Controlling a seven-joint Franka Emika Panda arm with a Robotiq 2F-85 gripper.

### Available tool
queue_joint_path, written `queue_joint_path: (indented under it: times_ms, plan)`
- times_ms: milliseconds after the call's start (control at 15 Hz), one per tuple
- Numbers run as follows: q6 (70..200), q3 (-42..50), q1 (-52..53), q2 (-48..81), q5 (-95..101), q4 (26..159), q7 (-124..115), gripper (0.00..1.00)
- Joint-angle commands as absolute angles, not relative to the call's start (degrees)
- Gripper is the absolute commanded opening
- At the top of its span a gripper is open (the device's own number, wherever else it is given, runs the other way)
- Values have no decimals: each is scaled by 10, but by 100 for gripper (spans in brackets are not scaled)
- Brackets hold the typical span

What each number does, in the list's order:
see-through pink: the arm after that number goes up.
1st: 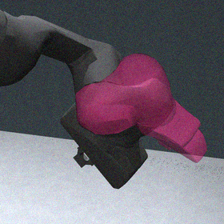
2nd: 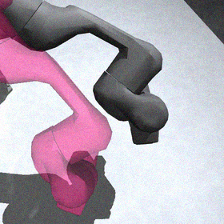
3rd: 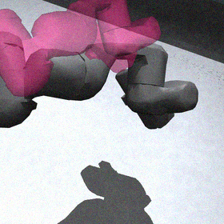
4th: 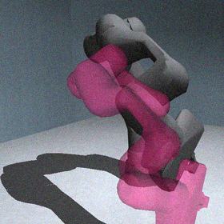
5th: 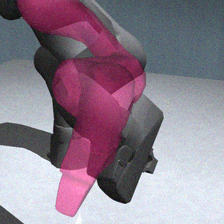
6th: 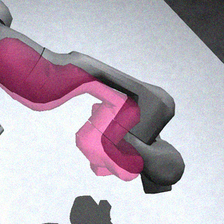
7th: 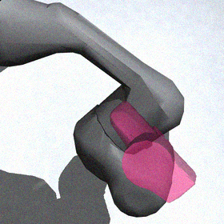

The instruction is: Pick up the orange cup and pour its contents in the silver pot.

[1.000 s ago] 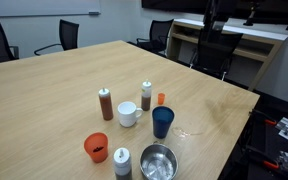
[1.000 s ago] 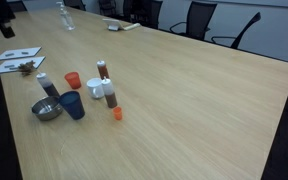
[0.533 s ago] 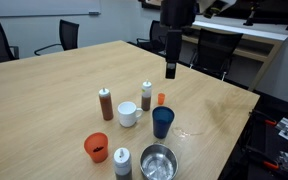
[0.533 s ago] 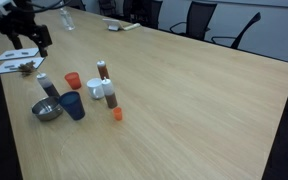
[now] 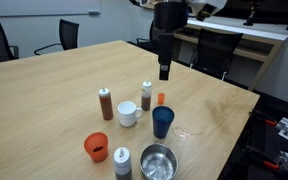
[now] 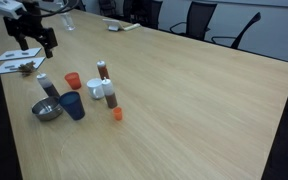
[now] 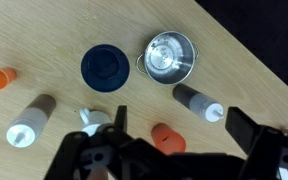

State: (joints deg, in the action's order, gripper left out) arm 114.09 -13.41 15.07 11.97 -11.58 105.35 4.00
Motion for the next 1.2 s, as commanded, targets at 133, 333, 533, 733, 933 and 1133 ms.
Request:
queue_joint_path:
  times_ms: [133,333,533,733,933,1133]
  plan:
    - [1141,-139,145,131,-127,1044,43,100]
    - [1163,-142,144,182,-156,1011,51,100]
    - [1204,-147,145,251,-184,960,37,100]
    - [1222,-151,150,329,-210,891,1,100]
    - [1211,-148,155,386,-233,835,-80,100]
    - [1217,-150,153,424,-266,793,-149,100]
